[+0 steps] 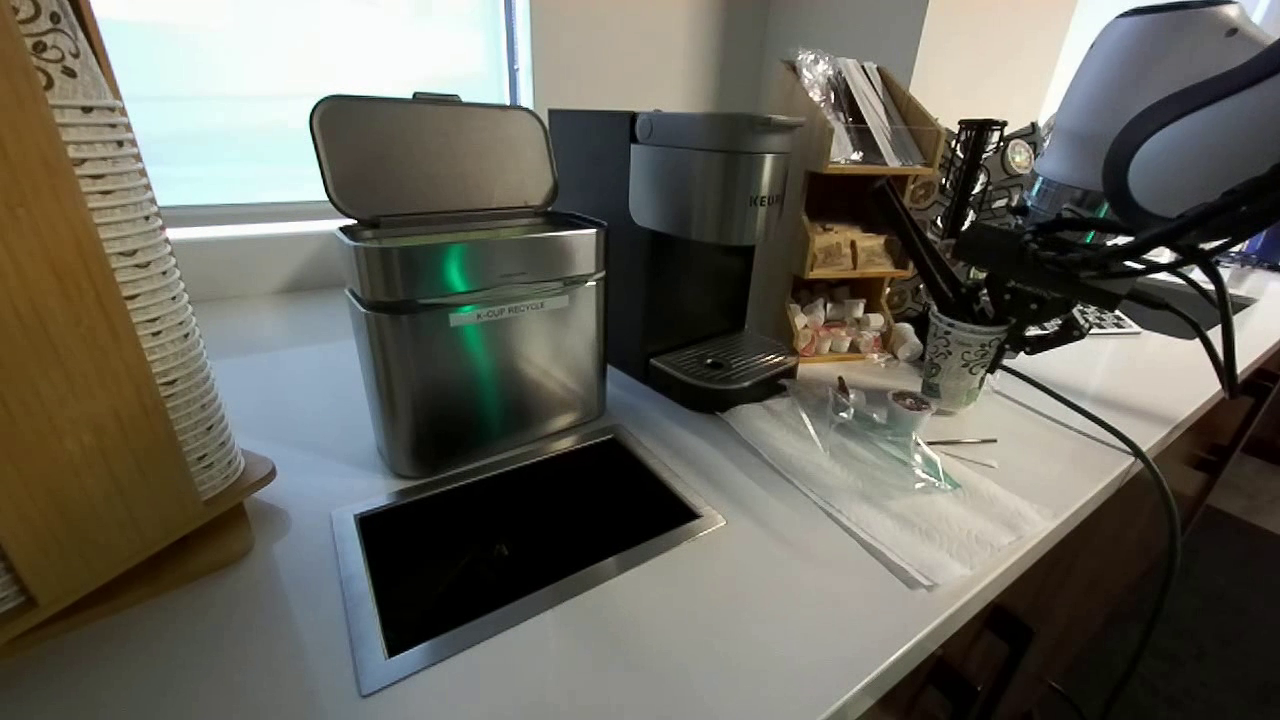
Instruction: Place the stacked coffee cups on the left upright then put the black tongs on top of the wooden stand.
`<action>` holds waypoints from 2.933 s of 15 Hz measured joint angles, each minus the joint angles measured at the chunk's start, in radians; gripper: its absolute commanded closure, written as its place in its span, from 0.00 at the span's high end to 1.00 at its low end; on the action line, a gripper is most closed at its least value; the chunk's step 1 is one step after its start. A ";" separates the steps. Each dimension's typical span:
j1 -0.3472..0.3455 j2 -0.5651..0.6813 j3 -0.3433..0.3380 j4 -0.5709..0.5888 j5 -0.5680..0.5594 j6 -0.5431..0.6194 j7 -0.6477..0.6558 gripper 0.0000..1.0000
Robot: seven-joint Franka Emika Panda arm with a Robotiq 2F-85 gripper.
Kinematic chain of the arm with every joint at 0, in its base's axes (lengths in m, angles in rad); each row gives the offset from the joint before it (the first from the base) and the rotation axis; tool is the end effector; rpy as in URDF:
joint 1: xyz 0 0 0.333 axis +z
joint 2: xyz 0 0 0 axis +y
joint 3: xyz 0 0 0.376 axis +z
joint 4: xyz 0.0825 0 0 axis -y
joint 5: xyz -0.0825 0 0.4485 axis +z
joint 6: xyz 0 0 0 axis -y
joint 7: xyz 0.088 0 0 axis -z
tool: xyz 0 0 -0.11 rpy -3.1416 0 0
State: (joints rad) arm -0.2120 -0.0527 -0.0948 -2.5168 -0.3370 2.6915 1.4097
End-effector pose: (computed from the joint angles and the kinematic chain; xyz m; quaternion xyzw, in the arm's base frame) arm 0.4962 -0.1462 0.3266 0.7476 -0.6488 0.1411 0.0155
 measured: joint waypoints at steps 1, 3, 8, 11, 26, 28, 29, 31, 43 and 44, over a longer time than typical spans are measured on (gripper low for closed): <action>0.000 0.000 0.000 0.001 -0.014 0.015 0.008 0.01; 0.000 0.000 0.000 0.002 -0.017 0.035 0.010 0.01; 0.002 0.001 -0.001 0.004 -0.002 0.036 0.020 0.01; 0.002 0.002 -0.004 0.004 0.025 0.036 0.062 0.01; 0.068 0.146 -0.020 0.135 0.269 0.042 0.183 0.30; 0.078 0.147 -0.020 0.135 0.274 0.042 0.184 0.40; 0.084 0.147 -0.020 0.135 0.274 0.042 0.184 0.47; 0.094 0.147 -0.021 0.135 0.270 0.042 0.184 0.63; 0.126 0.084 -0.049 0.141 -0.032 0.056 0.341 1.00; 0.126 0.072 -0.047 0.141 -0.058 0.056 0.357 0.99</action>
State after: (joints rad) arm -0.0858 0.0196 -0.1422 -2.3761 -0.3950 2.7478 1.7662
